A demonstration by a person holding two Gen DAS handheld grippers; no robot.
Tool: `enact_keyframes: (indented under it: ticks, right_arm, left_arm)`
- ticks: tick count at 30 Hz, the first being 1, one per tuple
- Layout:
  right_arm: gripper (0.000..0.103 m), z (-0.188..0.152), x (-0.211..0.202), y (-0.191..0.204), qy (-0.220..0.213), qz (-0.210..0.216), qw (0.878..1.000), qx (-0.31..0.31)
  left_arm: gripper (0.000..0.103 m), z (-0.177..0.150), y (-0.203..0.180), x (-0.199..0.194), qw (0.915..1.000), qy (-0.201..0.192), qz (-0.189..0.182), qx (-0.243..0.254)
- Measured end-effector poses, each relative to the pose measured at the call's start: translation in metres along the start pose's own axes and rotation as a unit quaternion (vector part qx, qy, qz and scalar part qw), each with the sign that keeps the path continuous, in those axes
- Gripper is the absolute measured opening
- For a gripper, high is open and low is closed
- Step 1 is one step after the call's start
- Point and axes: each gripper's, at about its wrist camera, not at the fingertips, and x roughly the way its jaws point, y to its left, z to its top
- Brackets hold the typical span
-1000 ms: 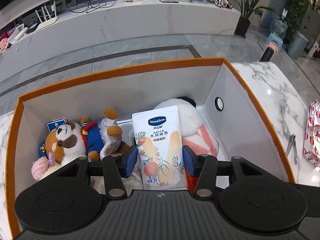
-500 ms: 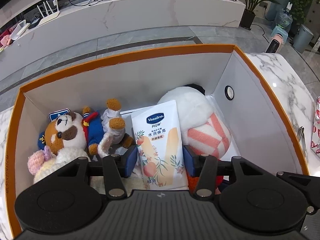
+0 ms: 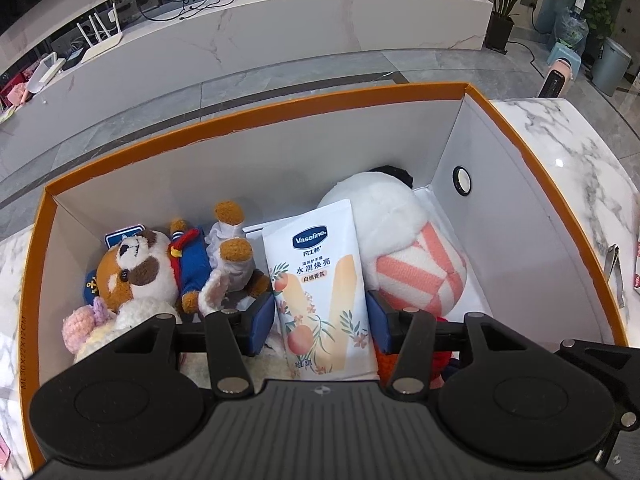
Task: Organize objects
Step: 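Lower the lotion tube into the box with the left tool while the right tool lowers the tape measure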
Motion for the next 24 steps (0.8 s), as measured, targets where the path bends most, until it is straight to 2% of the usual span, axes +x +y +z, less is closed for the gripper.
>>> enact_keyframes:
  ticks: [2,6,24]
  right_arm:
    - [0.055,-0.0006,-0.0006,0.0005,0.0,-0.001,1.0,0.0]
    - [0.063,-0.0018,-0.001,0.0018,-0.001,0.0,1.0,0.001]
    - [0.07,-0.0034,-0.0072,0.0047,-0.004,-0.003,1.0,-0.009]
  left_arm:
    - [0.064,0.0004,-0.0011,0.0004,1.0,0.0,0.008,0.003]
    - [0.065,0.0004,-0.0012,0.0011,1.0,0.001,0.008,0.005]
    - [0.068,-0.0046,-0.0087,-0.0052,0.9991,-0.006,0.02,0.037]
